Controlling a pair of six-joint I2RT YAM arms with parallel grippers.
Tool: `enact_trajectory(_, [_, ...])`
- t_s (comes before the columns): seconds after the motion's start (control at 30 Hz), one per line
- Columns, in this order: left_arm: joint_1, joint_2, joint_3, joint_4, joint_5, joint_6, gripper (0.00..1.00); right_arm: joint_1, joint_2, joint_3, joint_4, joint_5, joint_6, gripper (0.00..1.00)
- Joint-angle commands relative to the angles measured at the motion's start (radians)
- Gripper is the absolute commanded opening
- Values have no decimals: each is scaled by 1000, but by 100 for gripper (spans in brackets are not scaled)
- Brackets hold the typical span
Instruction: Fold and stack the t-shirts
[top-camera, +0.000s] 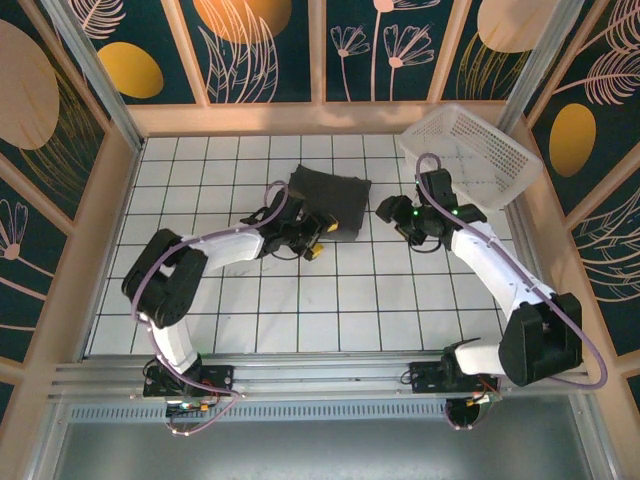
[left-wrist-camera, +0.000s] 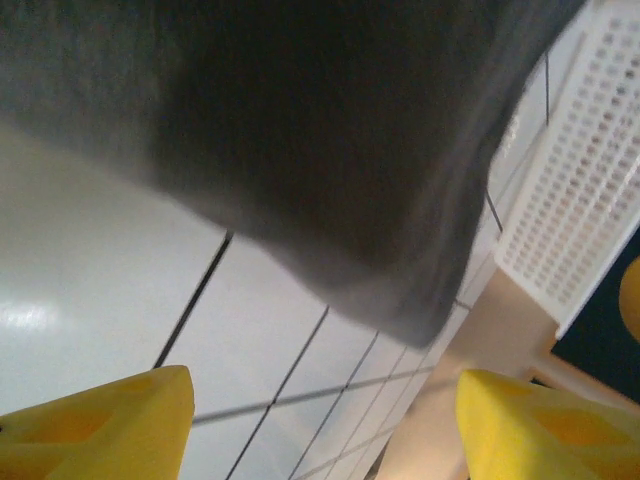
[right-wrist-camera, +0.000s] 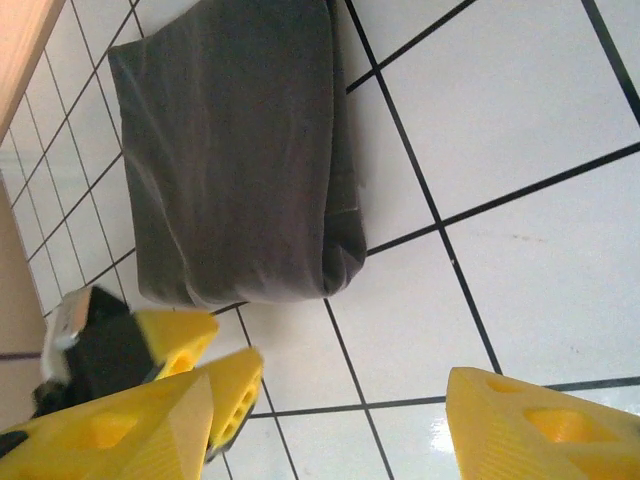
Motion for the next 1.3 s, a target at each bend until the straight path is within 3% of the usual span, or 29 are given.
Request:
enact_trajectory(0.0, [2,80,66,109,-34,-90,69,20,-57,-7,37,-12,56,63])
enact_trajectory(0.17, [2,196,115,126,-39,-161,59,26,-103,0,9,-4,87,63])
enact_trajectory(0.27, [7,237,128,133,-70,-191,36,26,-125,12,-2,4,100,62])
enact_trajectory(0.33, [22,246,116,147,-109,-212,13,26,-130,26,-12,9,100,62])
enact_trajectory(0.4, [53,236,88,173,-141,-226,1,26,-130,44,-24,13,96,61])
enact_trajectory(0.57, [210,191,58,183,-145,-142,0,27,-130,68,-40,18,81,61])
enact_trajectory(0.93, [681,200,162,-54,14,412,0,35,-95,63,88,-93,24,61])
enact_trajectory(1.03, [765,236,203,-83,66,526,0,40,-73,75,123,-122,5,60])
enact_trajectory(1.2, [825,276,284,-188,77,682,0,52,-32,97,161,-163,-23,61])
enact_trajectory(1.27, [830,270,296,-219,63,716,6,58,-23,97,195,-185,-39,61])
